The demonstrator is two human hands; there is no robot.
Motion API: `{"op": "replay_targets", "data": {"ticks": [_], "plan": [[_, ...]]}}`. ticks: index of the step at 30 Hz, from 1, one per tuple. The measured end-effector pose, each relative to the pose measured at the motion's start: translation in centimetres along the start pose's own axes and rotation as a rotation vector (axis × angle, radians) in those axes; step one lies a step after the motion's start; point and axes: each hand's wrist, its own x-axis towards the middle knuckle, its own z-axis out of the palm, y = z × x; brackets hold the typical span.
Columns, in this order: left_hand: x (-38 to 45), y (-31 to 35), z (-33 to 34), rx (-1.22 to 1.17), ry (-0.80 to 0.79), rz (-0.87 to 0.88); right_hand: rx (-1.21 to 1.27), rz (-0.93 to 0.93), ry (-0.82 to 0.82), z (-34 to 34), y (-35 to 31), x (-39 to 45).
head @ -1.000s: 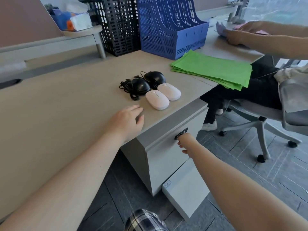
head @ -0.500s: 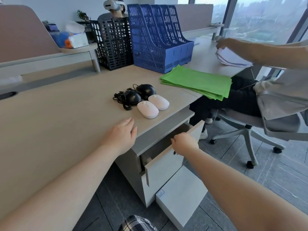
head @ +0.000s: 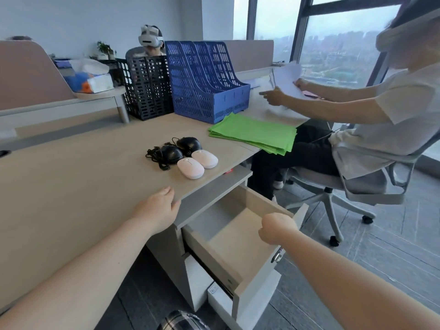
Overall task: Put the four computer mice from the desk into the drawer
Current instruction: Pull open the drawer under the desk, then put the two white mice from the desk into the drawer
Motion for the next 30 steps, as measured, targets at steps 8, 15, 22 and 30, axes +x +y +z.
{"op": "replay_targets", "data": {"ticks": [8, 15, 22, 30], "plan": [[0.0, 0.3, -0.5, -0.006, -0.02, 0.006, -0.012, 0.055, -0.059, 0.3, 1.7, -1.7], [0.3, 0.8, -1.3, 0.096, 0.073, -0.002, 0.015, -0.078, 0.082, -0.9, -0.1, -0.1], [2.5, 1.4, -1.1, -0.077, 0.188, -0.004, 0.286, -0.175, 0.456, -6.5, -5.2, 3.2], [8.1, 2.4, -1.2, -0.392, 0.229, 0.006, 0.438, -0.276, 0.433, -11.3, -10.4, 8.6]]}}
